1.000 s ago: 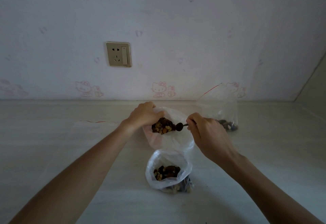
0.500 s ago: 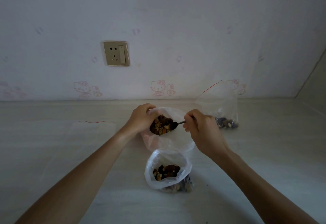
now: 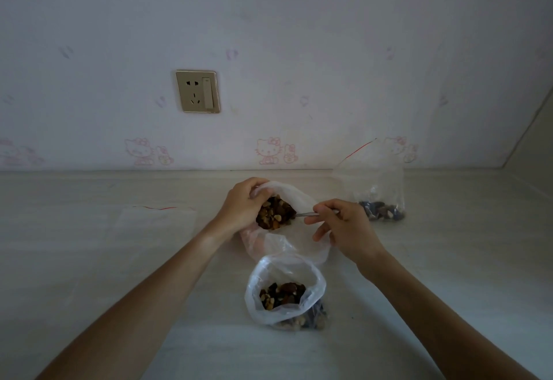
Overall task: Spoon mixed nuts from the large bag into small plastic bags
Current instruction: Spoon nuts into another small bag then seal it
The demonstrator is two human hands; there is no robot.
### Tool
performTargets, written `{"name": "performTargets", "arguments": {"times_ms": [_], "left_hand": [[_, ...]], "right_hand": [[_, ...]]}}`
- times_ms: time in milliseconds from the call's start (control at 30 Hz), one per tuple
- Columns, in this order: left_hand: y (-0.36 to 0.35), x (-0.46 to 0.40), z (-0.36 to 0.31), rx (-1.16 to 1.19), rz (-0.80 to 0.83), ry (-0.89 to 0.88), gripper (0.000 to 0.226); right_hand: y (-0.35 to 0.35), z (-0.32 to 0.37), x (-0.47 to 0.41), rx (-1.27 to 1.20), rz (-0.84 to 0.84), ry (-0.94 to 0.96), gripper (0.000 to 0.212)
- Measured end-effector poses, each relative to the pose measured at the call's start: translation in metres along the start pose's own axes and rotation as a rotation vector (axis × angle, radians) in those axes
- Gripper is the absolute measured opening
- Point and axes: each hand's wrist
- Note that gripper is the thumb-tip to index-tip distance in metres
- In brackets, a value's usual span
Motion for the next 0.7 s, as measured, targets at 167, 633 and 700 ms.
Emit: {"name": "performTargets", "arguments": {"times_ms": [167, 633, 700], "left_hand": [[0.001, -0.006, -0.003, 0.019, 0.001, 0.010, 0.018], [0.045, 0.015, -0.032, -0.095, -0.044, -0.048, 0.037], [0.053, 0.031, -0.039, -0.103, -0.084, -0.082, 0.033]], "right_hand": [[0.007, -0.001, 0.001, -0.145, -0.003, -0.091, 0.016], [0.015, 0.025, 0.007, -0.155, 0.010, 0.056, 0.017], [0.020, 0.031, 0.011, -0.175, 0.009, 0.069, 0.017]]}}
Point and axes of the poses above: each hand's wrist, its own x-axis away from the middle knuckle, its own y-axis out of the back of the hand, z = x × y, and after that the axes turned 8 degrees about -z, right-handed
